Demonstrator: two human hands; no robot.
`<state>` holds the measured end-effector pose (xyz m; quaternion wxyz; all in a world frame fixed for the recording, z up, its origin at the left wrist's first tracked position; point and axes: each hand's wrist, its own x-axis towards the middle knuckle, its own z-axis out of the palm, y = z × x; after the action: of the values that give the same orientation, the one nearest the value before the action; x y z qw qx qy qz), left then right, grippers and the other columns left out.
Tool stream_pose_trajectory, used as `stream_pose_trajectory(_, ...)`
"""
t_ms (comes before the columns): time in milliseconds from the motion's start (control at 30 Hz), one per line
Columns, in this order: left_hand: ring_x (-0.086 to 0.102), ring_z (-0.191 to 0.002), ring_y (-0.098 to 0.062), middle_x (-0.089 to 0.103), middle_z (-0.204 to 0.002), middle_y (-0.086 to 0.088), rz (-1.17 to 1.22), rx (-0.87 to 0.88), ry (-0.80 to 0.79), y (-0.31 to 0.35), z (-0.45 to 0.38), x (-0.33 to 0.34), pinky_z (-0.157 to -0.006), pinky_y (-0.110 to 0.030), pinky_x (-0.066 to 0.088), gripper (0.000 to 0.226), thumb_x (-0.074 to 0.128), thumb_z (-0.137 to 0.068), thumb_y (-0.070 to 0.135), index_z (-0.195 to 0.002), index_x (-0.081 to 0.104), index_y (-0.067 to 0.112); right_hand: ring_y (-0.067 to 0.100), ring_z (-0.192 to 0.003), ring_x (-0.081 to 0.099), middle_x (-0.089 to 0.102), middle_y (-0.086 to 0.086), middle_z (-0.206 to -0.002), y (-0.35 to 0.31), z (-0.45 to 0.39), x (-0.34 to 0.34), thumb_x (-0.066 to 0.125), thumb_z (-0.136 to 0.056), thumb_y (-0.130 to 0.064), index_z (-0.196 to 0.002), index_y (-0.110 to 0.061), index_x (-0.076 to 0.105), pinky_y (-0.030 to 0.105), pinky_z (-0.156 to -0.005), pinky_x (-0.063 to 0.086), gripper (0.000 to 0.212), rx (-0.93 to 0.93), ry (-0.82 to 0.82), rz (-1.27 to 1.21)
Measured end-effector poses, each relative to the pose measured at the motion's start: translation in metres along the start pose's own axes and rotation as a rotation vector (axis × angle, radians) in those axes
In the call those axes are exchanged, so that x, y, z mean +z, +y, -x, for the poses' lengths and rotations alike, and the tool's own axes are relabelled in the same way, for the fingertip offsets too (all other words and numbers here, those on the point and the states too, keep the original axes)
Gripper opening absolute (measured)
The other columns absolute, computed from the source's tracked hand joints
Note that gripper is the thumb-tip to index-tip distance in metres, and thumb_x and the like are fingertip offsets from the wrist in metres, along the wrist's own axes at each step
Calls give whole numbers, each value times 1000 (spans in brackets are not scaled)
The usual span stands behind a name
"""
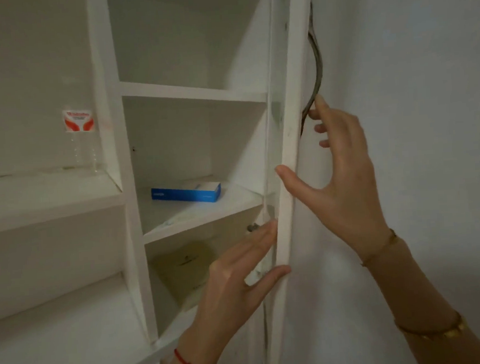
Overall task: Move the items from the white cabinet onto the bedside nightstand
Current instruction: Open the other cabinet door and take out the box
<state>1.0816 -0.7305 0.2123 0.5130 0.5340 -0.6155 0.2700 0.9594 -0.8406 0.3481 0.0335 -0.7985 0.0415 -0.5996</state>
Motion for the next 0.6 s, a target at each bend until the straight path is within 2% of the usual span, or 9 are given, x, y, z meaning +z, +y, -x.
stream_pose_trajectory(167,49,-134,-7,54,-143,-3,44,95,-49,11,-10,35,-111,-27,42,62,78,-85,30,-138,54,10,21,-126,43,46,11,-136,19,12,-32,65,-90,-26,-139,-1,42,25,-109,29,60,-34,25,190)
stream_pose_trajectory(433,43,-139,-6,48,-149,0,129,82,-42,33,-20,109,-109,-30,45,57,72,-91,29,-141,52,10,23,-126,44,49,14,-136,54,25,-78,60,-94,-21,-140,2,41,30,-110,33,54,-71,63,496)
stream_pose_trajectory(600,38,-143,-11,37,-156,-2,113,74,-88,43,-25,153,-112,-30,41,61,66,-94,27,-148,42,9,25,-123,46,51,13,-136,84,27,-99,55,-97,-21,-141,1,39,33,-109,34,52,-59,18,636)
